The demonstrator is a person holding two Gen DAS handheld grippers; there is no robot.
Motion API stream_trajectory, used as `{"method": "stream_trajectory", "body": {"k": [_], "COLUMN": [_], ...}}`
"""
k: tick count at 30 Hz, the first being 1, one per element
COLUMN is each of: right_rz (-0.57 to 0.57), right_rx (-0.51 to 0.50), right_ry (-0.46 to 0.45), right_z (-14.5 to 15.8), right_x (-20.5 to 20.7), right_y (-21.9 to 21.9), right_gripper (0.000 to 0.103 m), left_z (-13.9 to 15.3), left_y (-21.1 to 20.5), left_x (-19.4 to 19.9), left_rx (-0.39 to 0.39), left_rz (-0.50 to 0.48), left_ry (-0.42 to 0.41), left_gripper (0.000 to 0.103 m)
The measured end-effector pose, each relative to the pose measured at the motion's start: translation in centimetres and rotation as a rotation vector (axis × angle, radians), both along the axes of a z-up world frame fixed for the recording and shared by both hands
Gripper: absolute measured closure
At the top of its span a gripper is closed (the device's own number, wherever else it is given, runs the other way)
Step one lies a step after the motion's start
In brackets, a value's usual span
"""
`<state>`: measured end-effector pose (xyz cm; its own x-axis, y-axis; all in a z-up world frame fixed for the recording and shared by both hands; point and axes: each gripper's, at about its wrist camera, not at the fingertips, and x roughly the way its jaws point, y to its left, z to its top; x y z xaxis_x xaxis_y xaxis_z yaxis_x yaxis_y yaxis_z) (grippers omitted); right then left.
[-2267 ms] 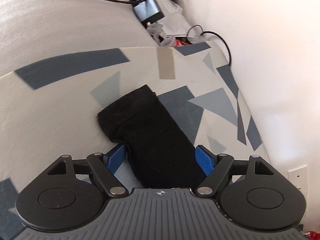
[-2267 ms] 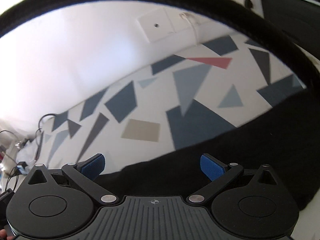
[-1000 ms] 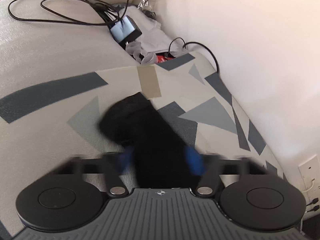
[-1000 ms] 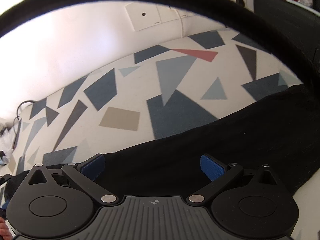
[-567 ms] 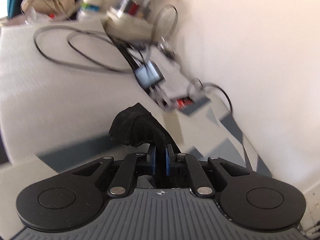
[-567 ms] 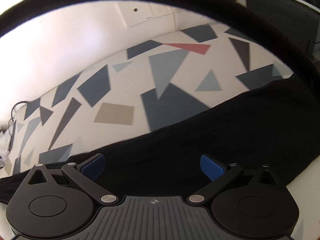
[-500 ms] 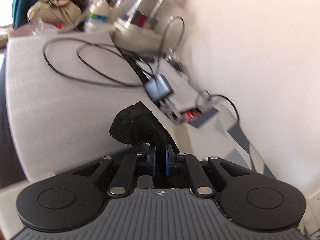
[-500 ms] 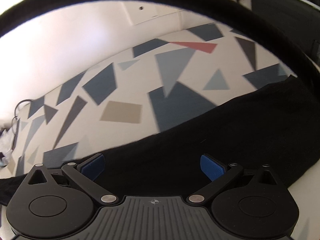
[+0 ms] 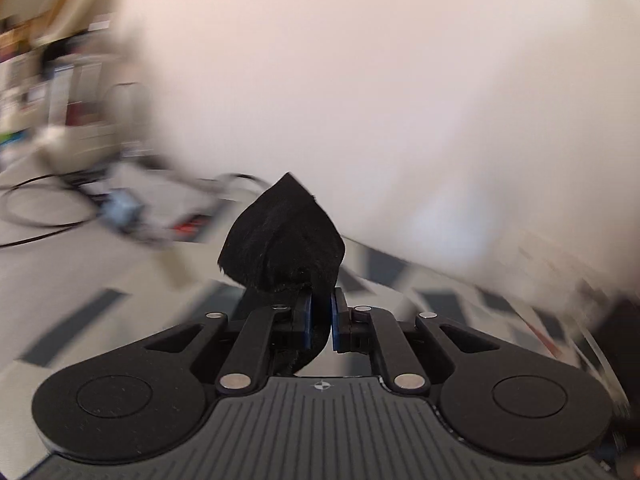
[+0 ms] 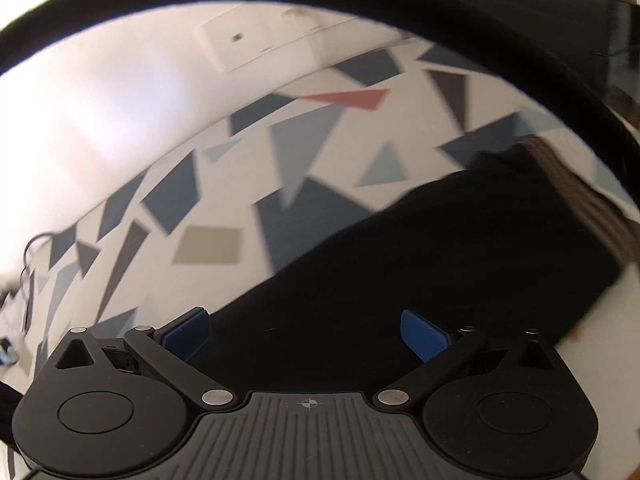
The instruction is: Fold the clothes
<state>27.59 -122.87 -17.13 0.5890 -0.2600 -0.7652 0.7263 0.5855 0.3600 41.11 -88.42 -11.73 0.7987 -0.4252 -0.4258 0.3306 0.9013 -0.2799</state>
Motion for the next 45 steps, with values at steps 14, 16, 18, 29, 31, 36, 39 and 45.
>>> {"method": "stream_trajectory", "body": {"k": [14,16,18,29,31,36,39,45], "right_rz": [-0.113,-0.095,-0.066,0.349,0.444,0.49,0.465,0.432], "right_rx": [-0.016,-0.018,-0.008,-0.155,-0.257,-0.388,-0.325,-0.283], "right_ry": [-0.002,-0.009,-0.025,-0.043,0.042,0.175,0.164,0.141], "right_z": [-0.4,-0.4,-0.4,0.1,-0.5,-2.6,-2.8,-3.1], "right_x": [-7.5,-7.6,-7.1,1.0,2.7,3.2,3.2,3.2], "right_y": [-3.8,-3.9,-3.9,1.8,3.5,4.9,4.2,4.9], "right_gripper": [0.001,0.001,0.001,0.001,0.001,0.001,0.001,0.001], "left_z": [-7.6,-5.5,-3.3,-7.6,-7.7,-8.1,-8.1,-8.4], "left_y": [-14.7,-12.6,-10.4,0.1,-0.7,-2.2,-2.6,-3.7], "left_x": [-6.5,-6.7,-6.8,2.2,2.6,2.5,2.6,2.8], "left_rx": [0.337,0.278,0.218,0.052,0.108,0.207,0.245,0.318], "left_rz": [-0.504,-0.47,-0.433,0.158,0.153,0.146,0.135,0.106], "left_ry": [0.069,0.013,-0.045,0.438,0.458,0.456,0.463,0.467], "left_gripper": [0.037,0.035,0.023,0.021,0.021,0.014,0.009,0.001]}}
